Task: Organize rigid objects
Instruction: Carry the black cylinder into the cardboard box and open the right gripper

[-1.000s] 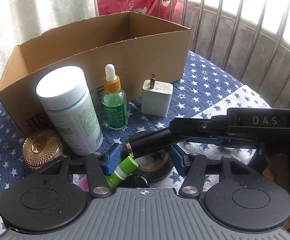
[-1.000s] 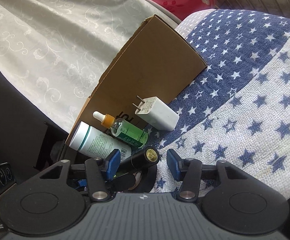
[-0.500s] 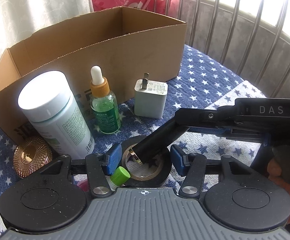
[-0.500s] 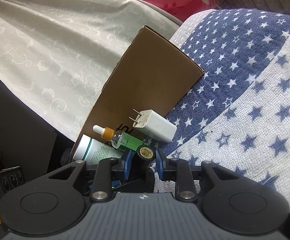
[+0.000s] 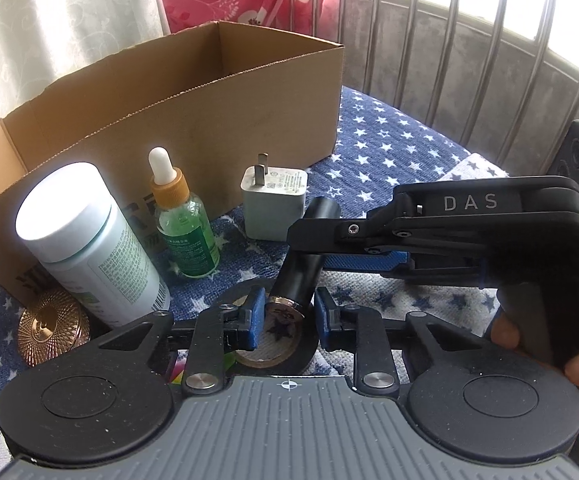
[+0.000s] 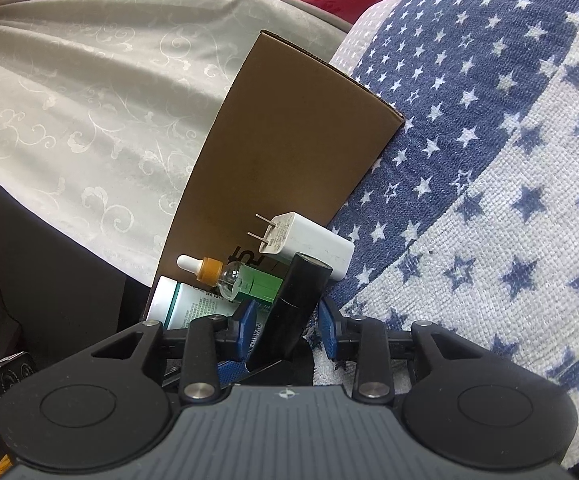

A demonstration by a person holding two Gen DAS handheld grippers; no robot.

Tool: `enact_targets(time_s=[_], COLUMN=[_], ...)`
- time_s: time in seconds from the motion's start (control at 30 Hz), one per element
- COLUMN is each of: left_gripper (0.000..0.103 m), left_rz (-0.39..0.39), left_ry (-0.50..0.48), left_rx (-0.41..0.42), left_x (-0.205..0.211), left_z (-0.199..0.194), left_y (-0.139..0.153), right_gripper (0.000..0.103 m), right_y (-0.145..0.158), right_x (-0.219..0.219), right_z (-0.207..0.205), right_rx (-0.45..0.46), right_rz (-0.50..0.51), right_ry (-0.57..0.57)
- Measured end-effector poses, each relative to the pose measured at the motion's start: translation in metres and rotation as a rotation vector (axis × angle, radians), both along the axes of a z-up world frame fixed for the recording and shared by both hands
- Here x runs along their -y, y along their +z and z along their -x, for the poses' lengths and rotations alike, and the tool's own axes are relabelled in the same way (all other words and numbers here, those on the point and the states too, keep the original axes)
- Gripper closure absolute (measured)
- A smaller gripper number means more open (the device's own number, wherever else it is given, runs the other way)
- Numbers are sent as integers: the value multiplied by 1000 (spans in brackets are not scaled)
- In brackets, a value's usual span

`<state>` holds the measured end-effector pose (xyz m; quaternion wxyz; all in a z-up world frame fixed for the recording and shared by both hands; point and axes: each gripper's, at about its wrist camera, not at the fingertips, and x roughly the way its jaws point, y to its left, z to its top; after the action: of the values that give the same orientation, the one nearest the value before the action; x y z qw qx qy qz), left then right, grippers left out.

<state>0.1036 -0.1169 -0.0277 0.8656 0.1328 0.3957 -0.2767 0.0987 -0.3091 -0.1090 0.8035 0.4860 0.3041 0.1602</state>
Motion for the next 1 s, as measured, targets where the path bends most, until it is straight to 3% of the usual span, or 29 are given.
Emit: enact_targets(time_s=[0.13, 0.27, 0.5, 0.67, 0.83, 1.0], left_gripper=[79, 80, 82, 82, 82, 82], left_rz=[13, 54, 152, 190, 211, 173], left_ry=[-7, -30, -24, 99, 236, 320], left_rx=[0, 10, 156, 196, 72, -76], left_x=[1, -2, -22, -55, -86, -106], left_z=[3, 14, 34, 2, -71, -142], left_y=[1, 10, 61, 99, 106, 77], right_gripper=[76, 78, 79, 79, 79, 79], right_y=[0, 18, 100, 153, 167, 148], right_x=[1, -2, -21, -51, -91, -130], right_z=[4, 19, 26, -43, -145, -229], right_rx=[0, 32, 193, 227, 96, -78], right_rz=[-30, 12, 170, 203, 209, 288], right_ry=[-8, -19, 12, 175, 364, 474])
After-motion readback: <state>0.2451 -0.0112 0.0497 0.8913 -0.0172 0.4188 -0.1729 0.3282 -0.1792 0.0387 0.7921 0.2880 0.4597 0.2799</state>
